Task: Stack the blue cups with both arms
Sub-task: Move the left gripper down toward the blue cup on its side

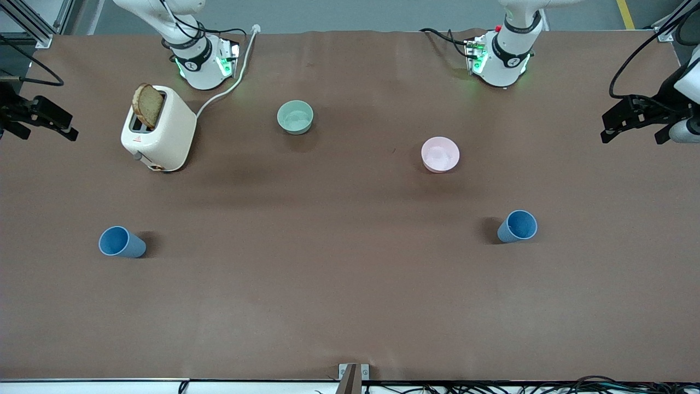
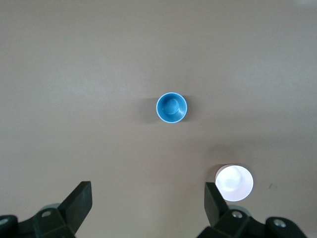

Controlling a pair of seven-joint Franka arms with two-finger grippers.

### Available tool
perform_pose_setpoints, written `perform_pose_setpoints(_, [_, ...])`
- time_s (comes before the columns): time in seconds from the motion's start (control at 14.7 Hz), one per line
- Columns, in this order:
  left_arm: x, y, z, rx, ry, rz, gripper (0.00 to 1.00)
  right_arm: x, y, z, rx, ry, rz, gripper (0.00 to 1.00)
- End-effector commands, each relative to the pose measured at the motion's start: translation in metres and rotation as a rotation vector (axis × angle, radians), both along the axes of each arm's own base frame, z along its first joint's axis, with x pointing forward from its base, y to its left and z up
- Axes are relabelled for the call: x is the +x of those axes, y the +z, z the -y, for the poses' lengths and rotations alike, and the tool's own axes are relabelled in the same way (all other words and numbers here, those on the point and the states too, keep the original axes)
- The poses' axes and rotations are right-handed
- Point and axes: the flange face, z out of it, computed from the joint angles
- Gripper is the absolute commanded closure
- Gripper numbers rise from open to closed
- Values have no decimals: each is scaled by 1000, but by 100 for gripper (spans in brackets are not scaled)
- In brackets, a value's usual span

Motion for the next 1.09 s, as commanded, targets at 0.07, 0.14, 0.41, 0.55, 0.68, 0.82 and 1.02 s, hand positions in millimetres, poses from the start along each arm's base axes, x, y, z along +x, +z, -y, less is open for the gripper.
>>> perform_pose_setpoints(0.07, [1,3,-3,15,-2,-10,0,10,-5,-4,-6,-9,13,1])
perform_pose_setpoints(0.14, [8,-7,-5,11,-1,-28,0,11,-7,-7,-5,-2,10,1])
perform_pose_setpoints(0.41, [48,-54,-16,-5,16,-71,0,14,-7,-7,-4,-2,10,0])
perform_pose_setpoints(0.55, [70,-97,-16,-9,21,-80,0,18,-6,-7,-2,-2,12,0])
perform_pose_setpoints(0.68, [81,-152,-17,-14,23,-59,0,20,-6,-6,2,-2,12,0])
perform_pose_setpoints(0.82, [85,-212,-32,-23,46,-8,0,23,-5,-13,-4,21,14,0])
perform_pose_setpoints(1.02, [84,-276,-28,-33,41,-20,0,25,-3,-7,-6,19,14,0])
